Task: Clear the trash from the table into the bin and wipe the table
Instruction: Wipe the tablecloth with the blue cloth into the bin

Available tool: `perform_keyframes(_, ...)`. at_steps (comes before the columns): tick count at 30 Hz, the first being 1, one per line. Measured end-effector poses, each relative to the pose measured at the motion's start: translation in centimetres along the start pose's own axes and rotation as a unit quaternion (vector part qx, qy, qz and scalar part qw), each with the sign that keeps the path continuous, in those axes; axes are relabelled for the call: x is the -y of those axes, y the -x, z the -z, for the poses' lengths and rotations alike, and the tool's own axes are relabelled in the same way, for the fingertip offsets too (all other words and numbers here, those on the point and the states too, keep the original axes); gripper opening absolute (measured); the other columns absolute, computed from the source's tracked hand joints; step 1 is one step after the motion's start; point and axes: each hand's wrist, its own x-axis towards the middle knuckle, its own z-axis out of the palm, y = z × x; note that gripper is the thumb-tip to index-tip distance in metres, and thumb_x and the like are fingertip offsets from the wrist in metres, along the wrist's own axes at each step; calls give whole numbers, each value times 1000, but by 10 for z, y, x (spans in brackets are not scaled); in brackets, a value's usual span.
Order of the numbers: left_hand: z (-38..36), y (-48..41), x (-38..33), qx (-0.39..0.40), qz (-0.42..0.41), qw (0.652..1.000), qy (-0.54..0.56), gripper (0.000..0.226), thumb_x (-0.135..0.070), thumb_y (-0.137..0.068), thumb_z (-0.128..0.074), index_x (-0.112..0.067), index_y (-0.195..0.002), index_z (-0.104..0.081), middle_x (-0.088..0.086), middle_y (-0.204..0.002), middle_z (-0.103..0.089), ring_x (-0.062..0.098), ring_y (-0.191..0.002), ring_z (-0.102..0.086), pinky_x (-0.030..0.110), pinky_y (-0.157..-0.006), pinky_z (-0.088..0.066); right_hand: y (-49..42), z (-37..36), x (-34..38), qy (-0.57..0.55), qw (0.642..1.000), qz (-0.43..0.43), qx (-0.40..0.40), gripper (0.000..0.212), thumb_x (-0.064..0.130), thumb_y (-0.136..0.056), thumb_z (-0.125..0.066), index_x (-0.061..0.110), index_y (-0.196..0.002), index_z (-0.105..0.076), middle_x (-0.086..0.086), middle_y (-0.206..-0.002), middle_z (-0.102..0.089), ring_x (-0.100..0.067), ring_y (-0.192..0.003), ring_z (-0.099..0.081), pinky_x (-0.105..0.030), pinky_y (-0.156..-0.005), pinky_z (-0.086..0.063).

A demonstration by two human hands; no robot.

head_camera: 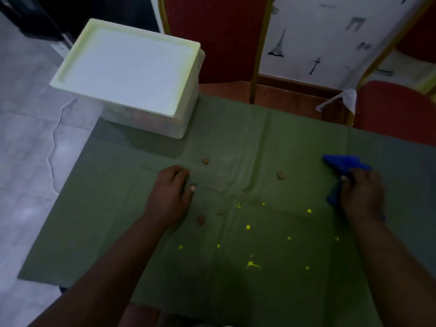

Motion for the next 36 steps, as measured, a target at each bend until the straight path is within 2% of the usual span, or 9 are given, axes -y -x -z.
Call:
perform_keyframes(8, 12, 16, 32, -16, 42, 999, 0, 50, -33, -86, -56, -2, -125, -59, 20, -127, -55, 36, -120, -47, 43, -103, -41, 27, -46, 165, -61, 968, 230, 79, 22, 13, -88, -62, 4, -107, -66, -20, -112, -57, -38, -103, -49, -37, -87, -40)
perform_keyframes(12, 16, 27, 45, -32, 57, 998, 4, 48, -31, -85, -59, -2, -124, -60, 21, -125, -55, 36, -117, -49, 42, -102, -41, 70, -57, 225, -169, 930, 295, 141, 21, 10, -91, -57, 5, -111, -65, -15, -115, -55, -19, -103, -44, -13, -84, -38)
perform_keyframes(16, 18, 38, 55, -32, 66, 997, -7, 49, -33, -86, -58, -3, -125, -59, 19, -126, -55, 34, -118, -48, 41, -101, -40, 74, -47, 254, -215, 900, 350, 146, 19, 3, -87, -61, 3, -105, -67, -16, -106, -61, -31, -99, -55, -33, -88, -41)
perform_keyframes(21, 22, 48, 69, -39, 80, 996, -15, 48, -32, -86, -58, -3, -123, -59, 18, -125, -55, 35, -117, -49, 41, -102, -40, 10, -37, 240, -173, 948, 263, 50, 22, 6, -88, -60, 5, -108, -67, -20, -108, -60, -38, -102, -55, -36, -89, -41)
perform_keyframes(25, 21, 54, 77, -42, 86, 995, -20, 47, -31, -85, -59, -3, -122, -60, 18, -124, -56, 35, -117, -50, 40, -103, -39, -6, -55, 238, -83, 962, 239, 104, 29, 10, -93, -53, 11, -120, -63, -15, -123, -56, -34, -115, -49, -38, -98, -38)
perform_keyframes(28, 20, 58, 81, -41, 86, 995, -18, 46, -31, -84, -59, -4, -122, -60, 17, -125, -55, 35, -118, -50, 41, -103, -39, 24, -66, 253, -74, 949, 282, 118, 30, 11, -92, -51, 17, -119, -62, -12, -122, -54, -28, -113, -47, -36, -94, -39)
perform_keyframes(31, 19, 62, 85, -40, 83, 996, -18, 47, -33, -85, -56, -5, -122, -60, 17, -127, -55, 35, -120, -49, 42, -105, -39, 68, -68, 271, -121, 932, 317, 130, 27, 7, -91, -56, 10, -115, -67, -16, -121, -57, -30, -110, -48, -27, -94, -35)
perform_keyframes(34, 19, 65, 87, -44, 89, 995, -15, 46, -33, -85, -58, -6, -123, -60, 17, -127, -55, 35, -119, -49, 42, -105, -39, 112, -64, 283, -159, 887, 408, 144, 23, 1, -81, -64, 4, -102, -73, -17, -109, -65, -38, -97, -56, -35, -88, -46)
perform_keyframes(36, 21, 68, 88, -47, 93, 994, -16, 45, -30, -84, -59, -5, -122, -61, 18, -126, -55, 36, -118, -50, 42, -104, -39, 132, -59, 289, -198, 845, 459, 193, 21, 1, -81, -66, 5, -100, -74, -14, -104, -67, -34, -94, -58, -36, -86, -48)
